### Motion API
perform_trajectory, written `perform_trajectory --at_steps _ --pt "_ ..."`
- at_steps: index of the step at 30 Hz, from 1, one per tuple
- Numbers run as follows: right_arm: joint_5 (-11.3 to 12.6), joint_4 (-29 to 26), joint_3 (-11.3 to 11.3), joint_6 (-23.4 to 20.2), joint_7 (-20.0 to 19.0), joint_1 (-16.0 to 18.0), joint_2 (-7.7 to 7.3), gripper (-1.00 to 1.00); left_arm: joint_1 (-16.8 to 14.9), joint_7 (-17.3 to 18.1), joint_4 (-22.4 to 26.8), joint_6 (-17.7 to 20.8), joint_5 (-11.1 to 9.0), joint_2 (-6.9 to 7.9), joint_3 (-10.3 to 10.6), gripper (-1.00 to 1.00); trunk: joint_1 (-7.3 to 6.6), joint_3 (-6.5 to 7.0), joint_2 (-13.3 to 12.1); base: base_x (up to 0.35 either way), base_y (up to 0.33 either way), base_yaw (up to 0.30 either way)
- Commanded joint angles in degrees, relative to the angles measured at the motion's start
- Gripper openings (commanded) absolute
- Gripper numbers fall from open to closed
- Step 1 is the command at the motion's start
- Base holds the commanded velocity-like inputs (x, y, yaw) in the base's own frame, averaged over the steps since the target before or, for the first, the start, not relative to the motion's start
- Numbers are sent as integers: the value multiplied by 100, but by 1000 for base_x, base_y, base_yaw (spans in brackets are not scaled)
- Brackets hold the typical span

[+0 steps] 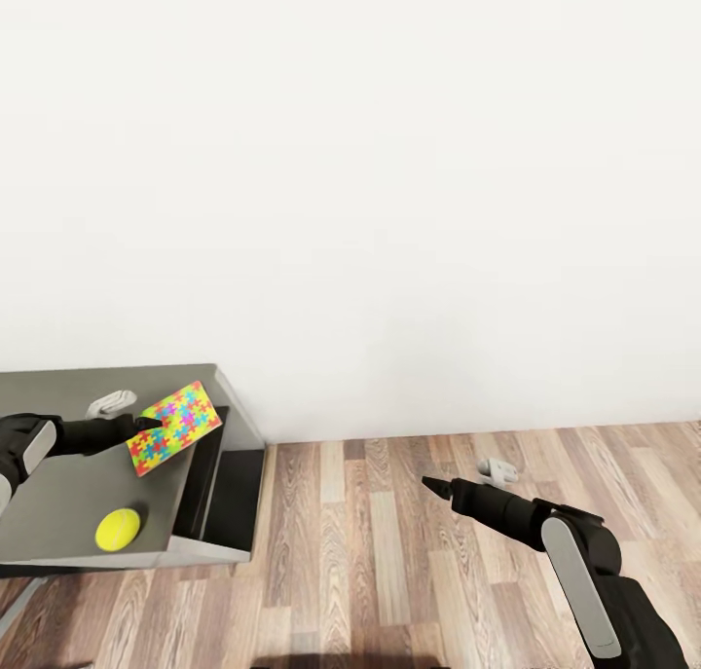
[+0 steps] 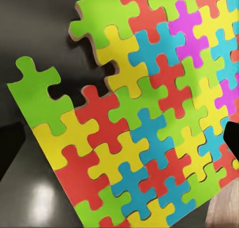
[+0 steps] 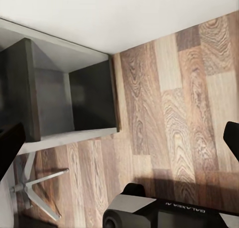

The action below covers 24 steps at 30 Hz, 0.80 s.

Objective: Put all the toys in the child's room - the three board games (two on the bed and one on the table), the two jigsaw puzzles on the table, and the tennis ball on the table - inside the toy box on the table in the child's room.

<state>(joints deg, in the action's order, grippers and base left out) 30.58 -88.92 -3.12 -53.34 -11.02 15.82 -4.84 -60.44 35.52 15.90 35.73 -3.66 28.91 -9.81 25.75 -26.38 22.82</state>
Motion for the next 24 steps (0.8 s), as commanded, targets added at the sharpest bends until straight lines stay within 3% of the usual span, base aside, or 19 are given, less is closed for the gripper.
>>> perform_trajectory --at_steps 1,24 --pt "-52 -3 -9 -27 -59 3 1 100 -3 -1 1 47 -38 1 -12 100 3 -6 9 0 0 -58" --pt "-37 15 -7 66 -59 3 1 100 -3 1 1 48 -38 10 -13 100 3 -2 9 0 0 -4"
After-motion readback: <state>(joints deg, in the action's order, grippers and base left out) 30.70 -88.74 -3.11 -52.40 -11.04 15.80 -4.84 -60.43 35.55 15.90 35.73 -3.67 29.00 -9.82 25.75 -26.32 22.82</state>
